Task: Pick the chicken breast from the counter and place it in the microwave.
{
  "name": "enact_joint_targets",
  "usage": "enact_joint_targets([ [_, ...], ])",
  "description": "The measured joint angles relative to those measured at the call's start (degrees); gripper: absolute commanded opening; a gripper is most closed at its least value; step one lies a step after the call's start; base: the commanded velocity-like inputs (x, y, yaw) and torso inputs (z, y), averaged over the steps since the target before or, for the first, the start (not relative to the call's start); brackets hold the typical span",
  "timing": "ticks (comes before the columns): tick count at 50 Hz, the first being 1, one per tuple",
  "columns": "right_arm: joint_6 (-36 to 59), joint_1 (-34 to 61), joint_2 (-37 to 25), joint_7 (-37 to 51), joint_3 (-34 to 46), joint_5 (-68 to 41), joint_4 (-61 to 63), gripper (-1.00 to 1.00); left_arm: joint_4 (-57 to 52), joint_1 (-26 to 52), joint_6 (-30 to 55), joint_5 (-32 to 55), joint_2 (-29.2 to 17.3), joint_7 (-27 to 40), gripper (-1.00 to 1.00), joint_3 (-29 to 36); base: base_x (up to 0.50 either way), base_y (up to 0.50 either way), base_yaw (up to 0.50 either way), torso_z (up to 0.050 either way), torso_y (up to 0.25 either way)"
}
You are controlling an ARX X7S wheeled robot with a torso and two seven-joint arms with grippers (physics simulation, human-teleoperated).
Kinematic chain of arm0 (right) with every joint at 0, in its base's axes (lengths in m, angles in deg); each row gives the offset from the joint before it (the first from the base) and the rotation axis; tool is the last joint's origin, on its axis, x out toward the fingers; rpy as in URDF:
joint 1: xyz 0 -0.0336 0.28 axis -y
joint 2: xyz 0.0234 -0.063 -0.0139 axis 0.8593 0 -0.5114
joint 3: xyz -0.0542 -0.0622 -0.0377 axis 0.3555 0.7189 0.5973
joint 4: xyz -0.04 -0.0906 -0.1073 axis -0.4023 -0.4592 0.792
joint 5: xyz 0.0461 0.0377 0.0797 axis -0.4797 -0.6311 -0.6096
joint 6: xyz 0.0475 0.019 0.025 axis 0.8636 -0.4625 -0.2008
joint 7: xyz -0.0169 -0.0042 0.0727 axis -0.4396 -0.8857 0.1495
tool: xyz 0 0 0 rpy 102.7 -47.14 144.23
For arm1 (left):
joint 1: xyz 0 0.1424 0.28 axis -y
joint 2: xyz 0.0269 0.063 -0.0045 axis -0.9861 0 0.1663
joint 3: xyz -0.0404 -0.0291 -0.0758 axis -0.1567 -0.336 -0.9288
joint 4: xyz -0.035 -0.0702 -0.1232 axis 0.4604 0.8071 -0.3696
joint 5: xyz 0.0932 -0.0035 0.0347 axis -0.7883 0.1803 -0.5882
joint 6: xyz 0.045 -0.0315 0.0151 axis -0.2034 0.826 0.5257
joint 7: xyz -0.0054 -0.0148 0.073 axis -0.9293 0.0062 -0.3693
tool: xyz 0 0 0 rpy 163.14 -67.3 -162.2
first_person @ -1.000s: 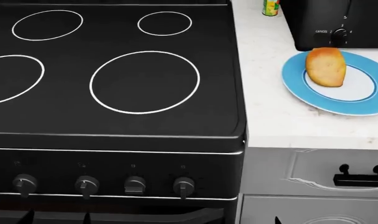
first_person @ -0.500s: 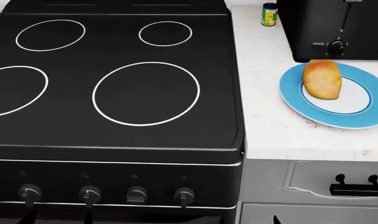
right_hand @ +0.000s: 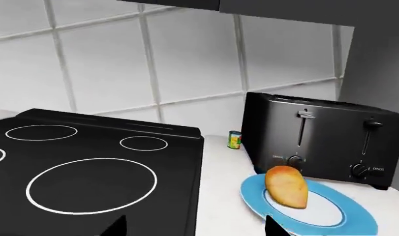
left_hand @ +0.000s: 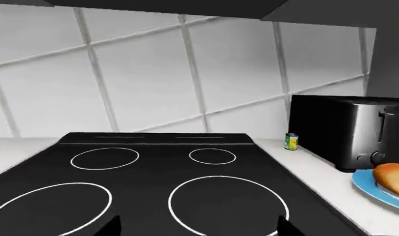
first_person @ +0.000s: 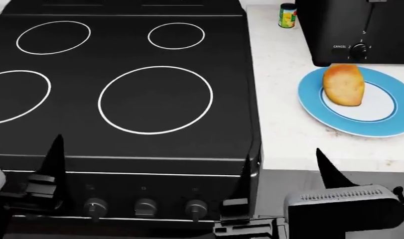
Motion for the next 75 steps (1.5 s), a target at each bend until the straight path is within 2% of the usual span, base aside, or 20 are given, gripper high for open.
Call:
enact_joint_targets([
  [5,8.4,4.5,-6.0,7.5,-0.4,-10.6,8.8,1.0,-8.9,4.9,10.2,5.9,-1.8,1.1,1.0,-3.2,0.0,-0.5,0.0,0.0,0.0],
  [11,12.2,8.7,-14.0,18.8,-0.5,-24.5,14.8,1.0,-15.2,8.5,17.6,13.5,-3.9,4.1,1.0,-6.2,0.0,-0.5,0.0,0.0,0.0],
  [19,14.0,12.2,-20.7,27.7,-0.2,-35.5,18.4,1.0,-19.0,10.8,21.7,19.4,-6.1,7.4,1.0,-7.7,0.0,-0.5,0.0,0.0,0.0],
  [29,15.0,15.5,-24.7,32.5,0.2,-42.3,19.6,1.0,-20.6,12.3,23.3,23.2,-7.4,9.9,1.0,-8.0,0.0,-0.35,0.0,0.0,0.0],
  [58,17.5,23.3,-27.0,37.4,1.9,-52.0,18.7,1.0,-21.0,13.5,23.0,27.5,-9.0,14.2,1.0,-6.4,0.41,0.0,0.0,0.0,0.0],
  [61,20.3,26.0,-26.4,39.5,3.1,-55.5,16.8,1.0,-20.9,13.3,22.4,27.5,-9.2,14.4,1.0,-6.1,0.0,0.0,0.0,0.0,0.0],
  [68,35.5,40.9,-20.7,40.6,4.1,-62.5,0.6,1.0,-21.2,12.3,21.4,27.8,-9.4,15.1,1.0,-5.7,0.0,0.0,0.0,0.0,0.0],
  [75,42.3,49.9,-18.5,40.3,6.7,-65.4,-10.0,1.0,-21.1,11.8,20.5,28.3,-9.9,15.6,1.0,-5.3,0.0,0.0,0.0,0.0,0.002],
])
